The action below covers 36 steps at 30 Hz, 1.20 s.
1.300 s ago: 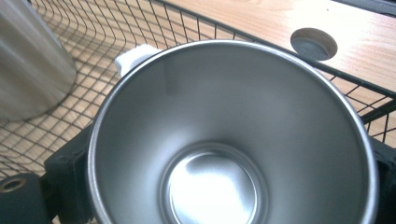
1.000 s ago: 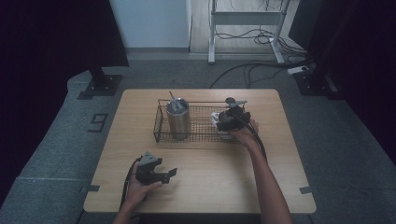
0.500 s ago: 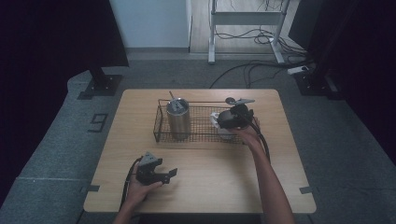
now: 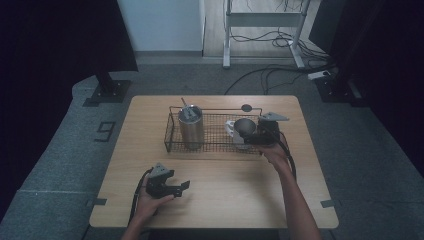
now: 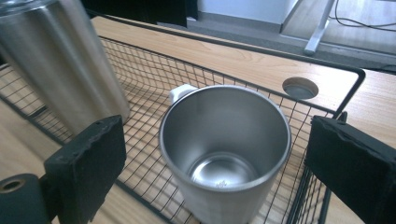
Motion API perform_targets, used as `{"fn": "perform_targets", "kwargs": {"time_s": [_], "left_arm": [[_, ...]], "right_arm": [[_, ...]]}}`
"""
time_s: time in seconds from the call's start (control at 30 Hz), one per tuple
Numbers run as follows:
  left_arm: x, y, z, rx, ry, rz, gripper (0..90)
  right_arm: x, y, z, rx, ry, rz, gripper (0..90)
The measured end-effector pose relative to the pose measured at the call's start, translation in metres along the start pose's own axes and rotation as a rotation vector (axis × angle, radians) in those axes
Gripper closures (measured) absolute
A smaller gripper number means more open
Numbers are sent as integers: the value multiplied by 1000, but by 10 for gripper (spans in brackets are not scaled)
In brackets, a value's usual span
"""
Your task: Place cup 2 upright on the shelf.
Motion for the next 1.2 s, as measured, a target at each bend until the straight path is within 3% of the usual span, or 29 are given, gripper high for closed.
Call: {"fn": "perform_targets", "kwargs": {"time_s": [0.6, 0.9, 1.2], "left_arm": [[1, -1, 0, -6, -2, 2, 157], [2, -4, 0, -19, -2, 2, 158], [2, -4, -1, -23, -4, 1, 158]], "right_arm": [[42, -16, 44, -17, 17, 14, 96], [85, -18, 67, -12, 10, -22, 122], [126, -12, 85, 17, -45, -33, 126]]}}
Point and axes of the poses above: each handheld gripper's, and its own axes: z roughly backward along the jaws, x roughly out of its underside, y roughly to its right, the point moved 10 cm from there along -z, roughly forward along the jaws, and after that the axes turned 9 degrees about -x, right-handed, at the moved point
